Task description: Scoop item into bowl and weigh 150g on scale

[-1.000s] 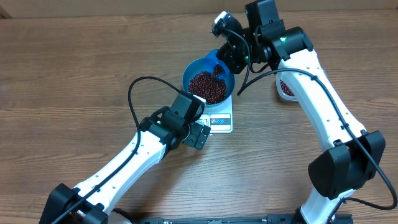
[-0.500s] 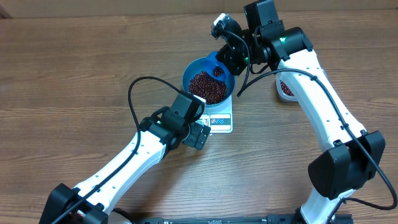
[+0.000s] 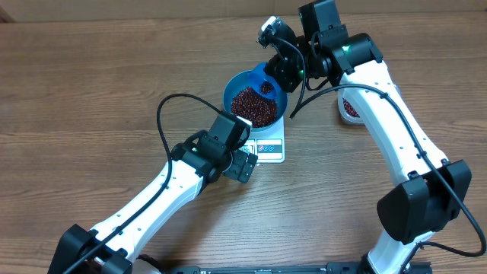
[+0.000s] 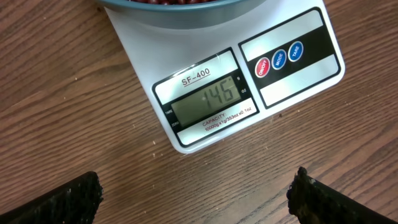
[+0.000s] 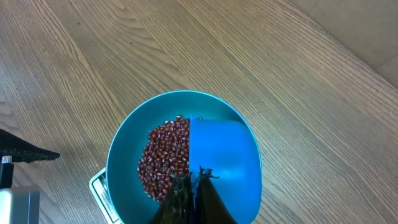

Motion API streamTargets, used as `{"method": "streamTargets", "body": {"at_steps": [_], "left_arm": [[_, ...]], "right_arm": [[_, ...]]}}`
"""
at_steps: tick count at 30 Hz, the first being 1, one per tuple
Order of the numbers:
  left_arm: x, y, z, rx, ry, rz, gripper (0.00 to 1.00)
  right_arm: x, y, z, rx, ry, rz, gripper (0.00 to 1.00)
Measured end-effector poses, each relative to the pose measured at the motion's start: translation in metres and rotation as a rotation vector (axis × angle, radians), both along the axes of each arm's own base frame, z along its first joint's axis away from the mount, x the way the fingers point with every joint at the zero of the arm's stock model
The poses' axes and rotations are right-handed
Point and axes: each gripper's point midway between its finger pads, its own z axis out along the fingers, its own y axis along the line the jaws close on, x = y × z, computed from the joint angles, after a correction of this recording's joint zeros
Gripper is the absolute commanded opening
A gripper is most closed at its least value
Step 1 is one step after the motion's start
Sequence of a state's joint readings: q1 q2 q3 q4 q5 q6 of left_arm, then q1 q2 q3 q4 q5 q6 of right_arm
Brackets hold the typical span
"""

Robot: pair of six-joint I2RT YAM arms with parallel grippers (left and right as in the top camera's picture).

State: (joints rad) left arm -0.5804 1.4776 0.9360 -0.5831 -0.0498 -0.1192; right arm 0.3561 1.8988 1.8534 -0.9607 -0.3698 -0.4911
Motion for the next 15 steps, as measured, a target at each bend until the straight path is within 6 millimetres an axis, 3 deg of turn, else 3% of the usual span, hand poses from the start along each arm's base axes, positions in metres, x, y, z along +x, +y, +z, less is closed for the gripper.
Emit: {"method": "streamTargets", "body": {"at_steps": [15], "left_arm": [[0.0000,0.0001,0.0000,0.000,0.000,0.000,1.00]], "right_arm": [[-0.0025,0.0077,0.0022,0.017,-0.003,0.020,0.04]]}}
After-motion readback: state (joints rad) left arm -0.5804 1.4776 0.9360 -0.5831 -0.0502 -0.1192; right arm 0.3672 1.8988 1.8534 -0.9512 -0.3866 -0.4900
